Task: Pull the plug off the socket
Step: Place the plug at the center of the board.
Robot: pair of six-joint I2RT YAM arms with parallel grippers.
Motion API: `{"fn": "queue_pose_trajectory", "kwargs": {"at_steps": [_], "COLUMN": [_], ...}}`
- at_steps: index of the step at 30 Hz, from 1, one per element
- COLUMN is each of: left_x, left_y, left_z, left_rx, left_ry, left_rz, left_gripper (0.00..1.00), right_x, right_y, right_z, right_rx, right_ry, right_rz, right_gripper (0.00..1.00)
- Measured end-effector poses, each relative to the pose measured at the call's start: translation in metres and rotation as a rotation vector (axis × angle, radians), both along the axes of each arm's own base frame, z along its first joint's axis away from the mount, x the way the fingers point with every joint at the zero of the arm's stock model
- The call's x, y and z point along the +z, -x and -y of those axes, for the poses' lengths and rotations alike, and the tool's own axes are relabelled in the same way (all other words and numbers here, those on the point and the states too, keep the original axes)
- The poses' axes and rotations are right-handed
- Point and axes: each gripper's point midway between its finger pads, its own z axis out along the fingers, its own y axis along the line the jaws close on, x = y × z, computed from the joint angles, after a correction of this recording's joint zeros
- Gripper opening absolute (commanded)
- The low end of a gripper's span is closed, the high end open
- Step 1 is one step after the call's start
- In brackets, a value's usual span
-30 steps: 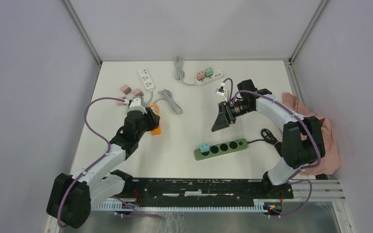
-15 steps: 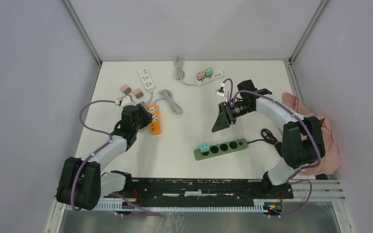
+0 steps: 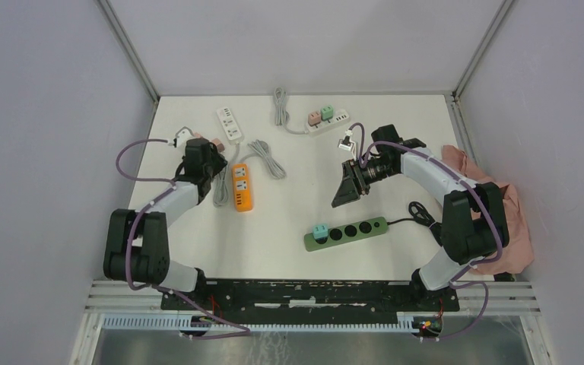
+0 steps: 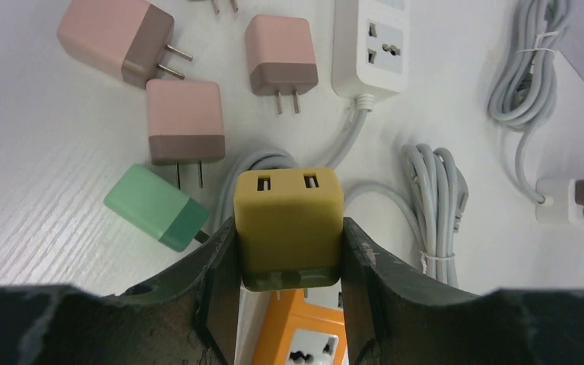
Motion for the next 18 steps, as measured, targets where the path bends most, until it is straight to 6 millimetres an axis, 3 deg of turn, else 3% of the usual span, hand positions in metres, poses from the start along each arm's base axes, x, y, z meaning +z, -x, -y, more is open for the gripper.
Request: {"fn": "queue_pose_trajectory", "kwargs": {"at_steps": [5,14,18], "left_x": [-0.015,-0.03,-0.03], "left_y": [-0.016,-0.015,-0.013], "left_z": [-0.008,-0.014,-0.013], "left_rx": [0.031,0.06,0.065], "left_ry": [0.003,0.015,0.024], "left_rz": [-0.073,-0.174,-0.18], "left_gripper": [0.25,0.77,0.86], "right_x": [0.001,0.002,0.002], "right_y": [0.0,0.0,0.0], "right_z": [0.0,0.0,0.0], "right_rx": [0.002,0.003,0.005], "right_ry": [-0.001,0.0,0.0], "right_rz": [0.005,0.003,0.003], "right_gripper": [0.68,0.68,0.68]}}
